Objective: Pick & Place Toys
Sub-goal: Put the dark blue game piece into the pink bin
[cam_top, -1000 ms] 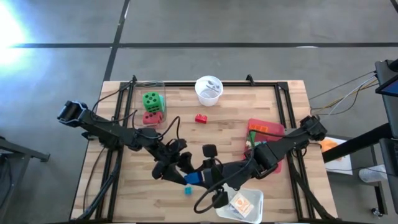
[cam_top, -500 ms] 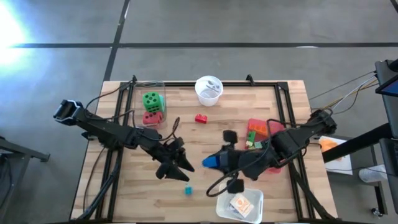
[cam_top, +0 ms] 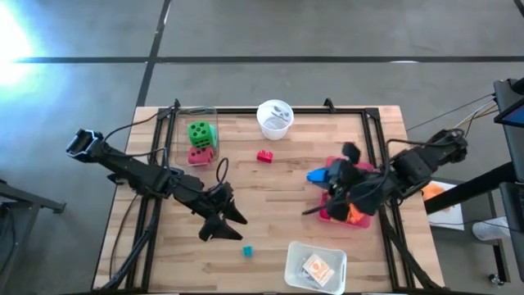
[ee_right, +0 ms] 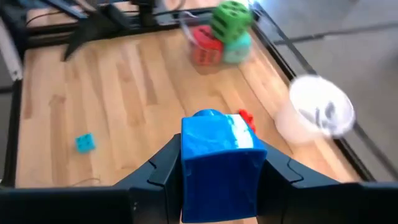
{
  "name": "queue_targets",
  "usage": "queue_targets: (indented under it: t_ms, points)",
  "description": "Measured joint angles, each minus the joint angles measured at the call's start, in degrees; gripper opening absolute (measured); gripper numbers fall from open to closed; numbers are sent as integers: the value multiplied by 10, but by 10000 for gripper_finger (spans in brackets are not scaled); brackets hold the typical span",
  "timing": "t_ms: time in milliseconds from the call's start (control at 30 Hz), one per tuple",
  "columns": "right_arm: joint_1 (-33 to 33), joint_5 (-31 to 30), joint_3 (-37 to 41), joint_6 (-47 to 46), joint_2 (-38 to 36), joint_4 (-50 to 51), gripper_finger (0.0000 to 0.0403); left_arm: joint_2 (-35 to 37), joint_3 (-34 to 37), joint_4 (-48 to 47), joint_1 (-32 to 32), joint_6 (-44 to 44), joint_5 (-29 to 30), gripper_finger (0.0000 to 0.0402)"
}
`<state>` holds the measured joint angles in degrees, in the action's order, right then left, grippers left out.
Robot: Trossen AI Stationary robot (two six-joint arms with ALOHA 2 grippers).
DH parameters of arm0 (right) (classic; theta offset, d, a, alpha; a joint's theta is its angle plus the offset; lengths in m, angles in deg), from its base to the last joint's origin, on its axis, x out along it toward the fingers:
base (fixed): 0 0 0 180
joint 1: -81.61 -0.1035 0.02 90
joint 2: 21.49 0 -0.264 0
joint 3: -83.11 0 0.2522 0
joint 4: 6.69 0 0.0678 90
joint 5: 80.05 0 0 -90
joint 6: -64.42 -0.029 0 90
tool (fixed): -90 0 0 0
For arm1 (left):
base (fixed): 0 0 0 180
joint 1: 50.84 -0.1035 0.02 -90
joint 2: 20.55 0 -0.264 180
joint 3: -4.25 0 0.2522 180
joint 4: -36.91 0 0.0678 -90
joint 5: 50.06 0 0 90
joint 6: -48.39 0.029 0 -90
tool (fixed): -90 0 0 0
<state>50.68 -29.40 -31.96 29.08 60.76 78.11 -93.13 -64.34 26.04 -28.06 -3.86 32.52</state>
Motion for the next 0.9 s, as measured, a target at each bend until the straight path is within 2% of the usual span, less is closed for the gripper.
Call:
queue_targets:
  t_ms: [233,467,733,900]
  points:
    - [-15,-16,165,-182,-115,-7,126,0,0,-3,3,0,2,394]
    - [-14,-7,303,-416,-184,-7,126,0,0,-14,3,3,31,395]
    - [-14,67,409,-661,-228,14,126,0,0,-43,3,4,45,395]
    - [-7,132,455,-721,-224,17,127,0,0,-45,3,4,45,395]
